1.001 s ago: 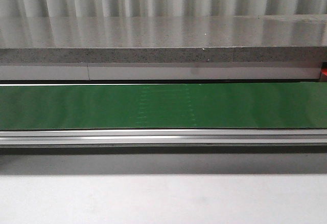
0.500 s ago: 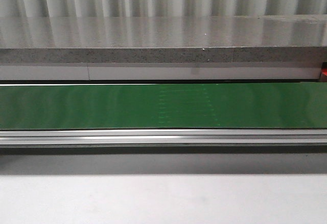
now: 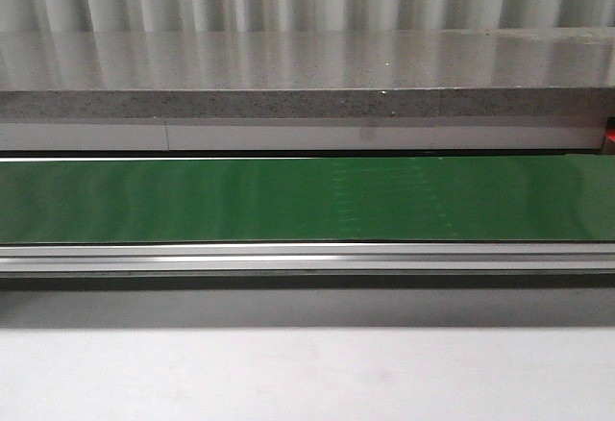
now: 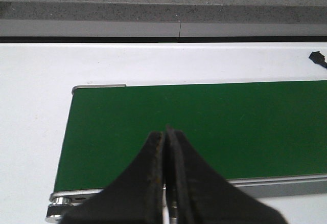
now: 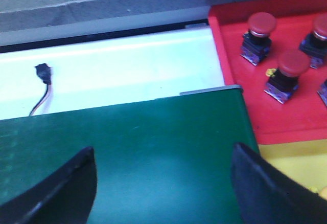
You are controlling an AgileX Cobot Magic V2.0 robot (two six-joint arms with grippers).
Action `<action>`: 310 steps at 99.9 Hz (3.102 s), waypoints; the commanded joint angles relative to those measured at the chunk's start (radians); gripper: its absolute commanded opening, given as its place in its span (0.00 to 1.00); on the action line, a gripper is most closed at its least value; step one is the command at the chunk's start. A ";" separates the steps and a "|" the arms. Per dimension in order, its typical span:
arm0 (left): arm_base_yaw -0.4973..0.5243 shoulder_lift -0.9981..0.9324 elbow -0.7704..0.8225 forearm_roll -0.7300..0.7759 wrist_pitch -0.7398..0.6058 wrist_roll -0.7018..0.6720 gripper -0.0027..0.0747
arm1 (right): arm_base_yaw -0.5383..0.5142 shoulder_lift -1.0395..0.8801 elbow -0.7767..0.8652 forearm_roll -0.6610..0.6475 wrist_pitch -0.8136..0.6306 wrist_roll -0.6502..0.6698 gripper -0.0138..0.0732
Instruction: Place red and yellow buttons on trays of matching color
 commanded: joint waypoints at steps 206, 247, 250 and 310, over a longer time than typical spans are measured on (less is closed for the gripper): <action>-0.007 0.000 -0.026 -0.020 -0.067 0.003 0.01 | 0.110 -0.672 0.371 -0.134 -0.098 0.085 0.08; -0.007 0.000 -0.026 -0.020 -0.067 0.003 0.01 | 0.117 -0.984 0.618 -0.197 -0.182 0.151 0.08; -0.007 0.000 -0.026 -0.020 -0.067 0.003 0.01 | 0.117 -0.985 0.633 -0.197 -0.204 0.151 0.08; -0.007 0.000 -0.026 -0.020 -0.065 0.003 0.01 | 0.117 -0.981 0.811 -0.199 -0.440 0.161 0.08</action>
